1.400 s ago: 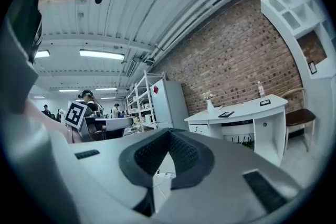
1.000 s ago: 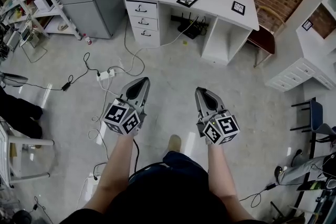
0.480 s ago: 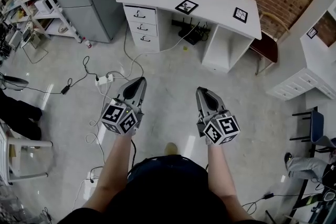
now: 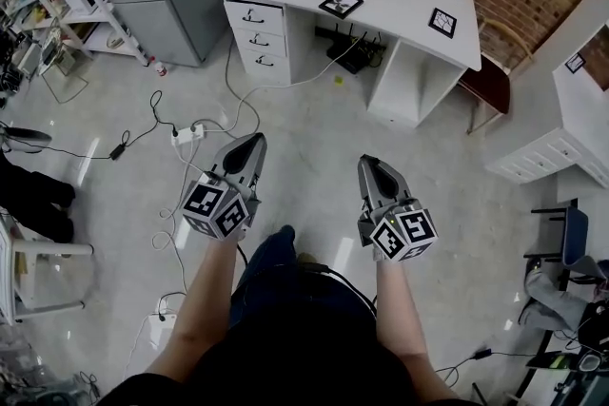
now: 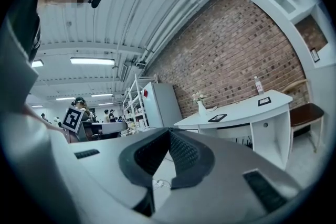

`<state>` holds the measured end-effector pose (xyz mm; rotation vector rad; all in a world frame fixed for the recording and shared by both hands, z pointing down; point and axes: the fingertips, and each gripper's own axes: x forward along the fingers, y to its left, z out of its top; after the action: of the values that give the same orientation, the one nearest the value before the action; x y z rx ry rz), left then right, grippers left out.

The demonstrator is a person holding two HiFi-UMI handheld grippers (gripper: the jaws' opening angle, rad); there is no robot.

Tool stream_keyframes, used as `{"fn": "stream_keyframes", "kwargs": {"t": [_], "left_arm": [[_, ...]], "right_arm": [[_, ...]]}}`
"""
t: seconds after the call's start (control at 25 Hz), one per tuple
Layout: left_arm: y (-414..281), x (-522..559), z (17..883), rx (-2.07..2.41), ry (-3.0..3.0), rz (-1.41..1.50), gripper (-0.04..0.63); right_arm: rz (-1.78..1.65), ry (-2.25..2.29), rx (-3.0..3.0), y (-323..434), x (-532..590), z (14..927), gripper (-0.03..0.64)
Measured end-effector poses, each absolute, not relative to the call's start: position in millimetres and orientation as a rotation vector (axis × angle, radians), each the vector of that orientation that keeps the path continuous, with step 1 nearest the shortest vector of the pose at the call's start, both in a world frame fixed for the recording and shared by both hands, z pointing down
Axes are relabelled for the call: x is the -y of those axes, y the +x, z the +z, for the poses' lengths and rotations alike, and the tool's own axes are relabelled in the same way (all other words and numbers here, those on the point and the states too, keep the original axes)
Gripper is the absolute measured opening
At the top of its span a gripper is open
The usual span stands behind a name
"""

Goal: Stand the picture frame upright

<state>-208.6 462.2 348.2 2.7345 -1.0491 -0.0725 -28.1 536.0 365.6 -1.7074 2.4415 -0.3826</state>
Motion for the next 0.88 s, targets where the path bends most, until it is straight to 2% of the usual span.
{"fn": "stream_keyframes", "kwargs": {"t": [0.4, 0.88], "left_arm": [[-190.4, -429.1, 353.1, 1.012, 2.744, -0.071, 0.000], [-169.2, -338.9, 357.6, 0.982, 2.722, -0.078, 0.000]], "right_arm": [[-0.366, -1.742, -2.409, -7.0, -508.5, 362.0, 0.000], [-0.429, -1.773, -2.390, 8.7, -425.9, 374.6, 0.001]]}}
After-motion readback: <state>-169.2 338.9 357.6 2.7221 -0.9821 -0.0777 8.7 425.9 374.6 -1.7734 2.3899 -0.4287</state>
